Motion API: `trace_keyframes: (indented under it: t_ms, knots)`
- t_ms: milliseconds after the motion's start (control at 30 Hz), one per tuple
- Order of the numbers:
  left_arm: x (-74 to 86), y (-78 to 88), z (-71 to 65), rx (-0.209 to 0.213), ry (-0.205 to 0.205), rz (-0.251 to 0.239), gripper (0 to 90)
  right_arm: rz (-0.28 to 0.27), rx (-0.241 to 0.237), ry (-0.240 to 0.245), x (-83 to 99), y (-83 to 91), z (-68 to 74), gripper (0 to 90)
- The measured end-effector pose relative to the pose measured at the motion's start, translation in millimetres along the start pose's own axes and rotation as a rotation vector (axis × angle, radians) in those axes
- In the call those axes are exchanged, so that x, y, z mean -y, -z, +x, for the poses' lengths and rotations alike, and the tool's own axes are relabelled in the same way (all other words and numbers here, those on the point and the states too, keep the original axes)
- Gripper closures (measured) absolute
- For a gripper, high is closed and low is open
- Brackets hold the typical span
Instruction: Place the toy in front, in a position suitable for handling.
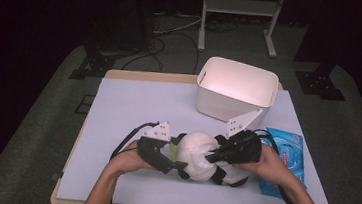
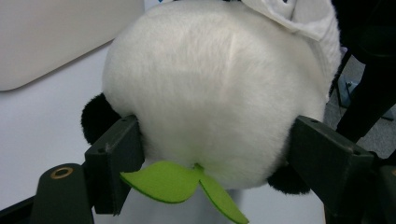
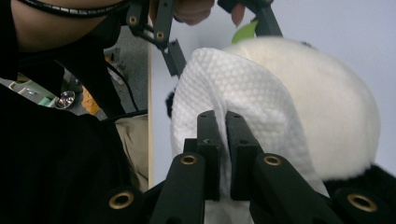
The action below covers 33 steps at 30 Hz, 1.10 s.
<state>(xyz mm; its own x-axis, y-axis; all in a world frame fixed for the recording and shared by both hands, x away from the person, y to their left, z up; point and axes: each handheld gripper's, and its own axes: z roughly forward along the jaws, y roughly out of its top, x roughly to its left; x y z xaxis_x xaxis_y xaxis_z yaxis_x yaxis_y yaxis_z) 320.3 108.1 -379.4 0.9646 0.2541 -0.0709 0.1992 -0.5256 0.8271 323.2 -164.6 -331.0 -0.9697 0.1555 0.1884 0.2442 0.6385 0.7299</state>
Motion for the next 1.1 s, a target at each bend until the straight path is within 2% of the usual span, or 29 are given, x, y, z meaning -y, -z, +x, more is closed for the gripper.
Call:
trace_keyframes:
  t_ms: [400,667,833,1000,1100]
  knots:
    - [-0.6,0.0,-0.9,0.002,-0.002,-0.005,19.8,-0.009,0.02,0.007,-16.8,-2.8,-7.9,85.1]
    - [-0.4,0.0,-0.4,0.006,-0.008,-0.006,19.9,-0.009,0.054,-0.036,-6.5,6.9,-18.3,85.1]
    - [-1.0,0.0,-0.4,0.008,-0.009,-0.009,19.9,-0.008,0.054,-0.061,4.0,12.0,-19.7,85.0]
    - [-1.2,0.2,-0.7,0.007,-0.009,-0.011,19.9,-0.013,0.052,-0.05,-1.0,10.2,-19.2,85.1]
    - [-1.9,0.1,-1.1,0.009,-0.01,-0.013,19.9,-0.018,0.043,-0.039,-10.8,4.8,-19.5,85.0]
